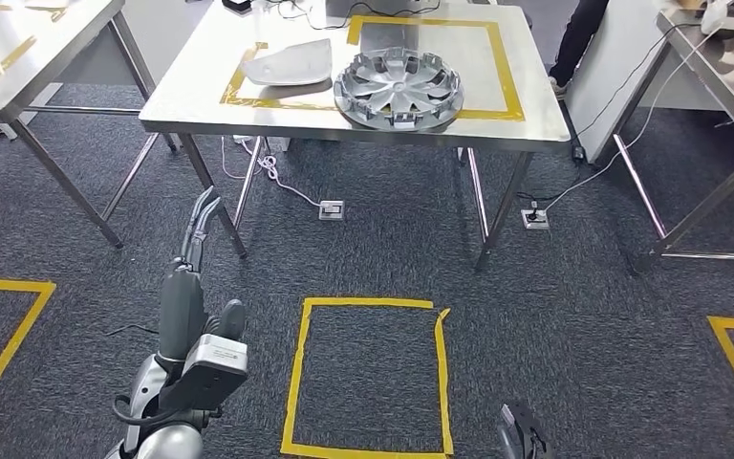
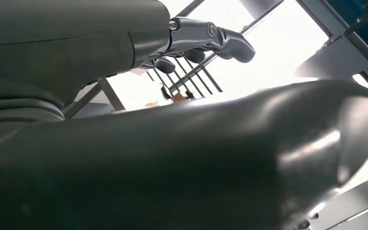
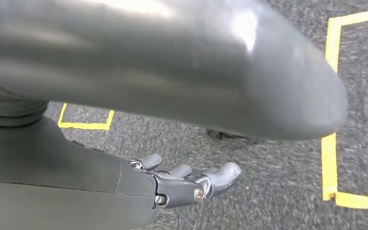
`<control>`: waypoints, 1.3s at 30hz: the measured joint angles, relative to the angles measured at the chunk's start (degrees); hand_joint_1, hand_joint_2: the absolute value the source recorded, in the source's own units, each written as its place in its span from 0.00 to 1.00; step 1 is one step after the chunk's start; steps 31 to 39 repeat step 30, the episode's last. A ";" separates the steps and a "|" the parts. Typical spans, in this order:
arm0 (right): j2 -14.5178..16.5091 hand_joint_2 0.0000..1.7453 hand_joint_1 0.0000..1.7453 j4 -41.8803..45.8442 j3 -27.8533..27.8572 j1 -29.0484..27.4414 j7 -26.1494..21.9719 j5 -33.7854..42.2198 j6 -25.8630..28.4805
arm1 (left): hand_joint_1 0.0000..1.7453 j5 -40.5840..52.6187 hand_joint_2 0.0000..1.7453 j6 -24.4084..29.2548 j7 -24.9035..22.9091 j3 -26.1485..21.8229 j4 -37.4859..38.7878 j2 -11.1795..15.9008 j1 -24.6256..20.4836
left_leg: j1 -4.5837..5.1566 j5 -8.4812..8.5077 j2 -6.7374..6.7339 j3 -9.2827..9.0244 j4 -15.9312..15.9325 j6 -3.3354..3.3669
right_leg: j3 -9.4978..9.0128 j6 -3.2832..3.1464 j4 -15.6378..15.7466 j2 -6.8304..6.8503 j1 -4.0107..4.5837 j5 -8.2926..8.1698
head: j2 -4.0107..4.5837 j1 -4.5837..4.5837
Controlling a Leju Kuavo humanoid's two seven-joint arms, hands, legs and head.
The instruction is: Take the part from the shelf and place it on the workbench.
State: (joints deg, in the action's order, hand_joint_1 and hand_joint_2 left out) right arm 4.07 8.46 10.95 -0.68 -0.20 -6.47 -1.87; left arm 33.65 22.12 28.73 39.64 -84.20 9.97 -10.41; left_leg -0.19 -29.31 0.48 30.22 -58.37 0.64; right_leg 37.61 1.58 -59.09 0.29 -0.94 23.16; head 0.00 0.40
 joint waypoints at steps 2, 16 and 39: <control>-0.06 0.00 0.00 0.00 0.00 -0.13 -0.01 -0.05 -0.04 | 0.00 -0.09 0.00 0.26 0.09 -0.24 0.04 0.17 0.36 | -0.12 1.12 -0.13 1.10 0.10 0.84 | 1.81 0.49 -4.69 -0.08 -0.10 4.30 | 0.00 0.20; -0.87 0.00 0.00 0.00 0.00 -0.52 -1.21 -0.33 -0.72 | 0.00 -0.96 0.00 1.61 0.62 -1.57 0.47 1.45 2.86 | 0.15 5.33 -0.15 7.02 -0.90 -1.48 | -7.38 -2.68 1.92 -0.05 1.02 5.21 | 0.00 0.62; -1.36 0.00 0.00 -0.01 0.00 -0.75 -0.28 -0.29 0.24 | 0.00 -27.14 1.00 -21.30 -7.76 -16.75 42.97 -1.22 -5.13 | -0.02 -0.89 -0.40 -1.66 1.49 -1.45 | -0.86 -2.00 1.22 -0.22 0.66 -0.23 | 0.00 -0.01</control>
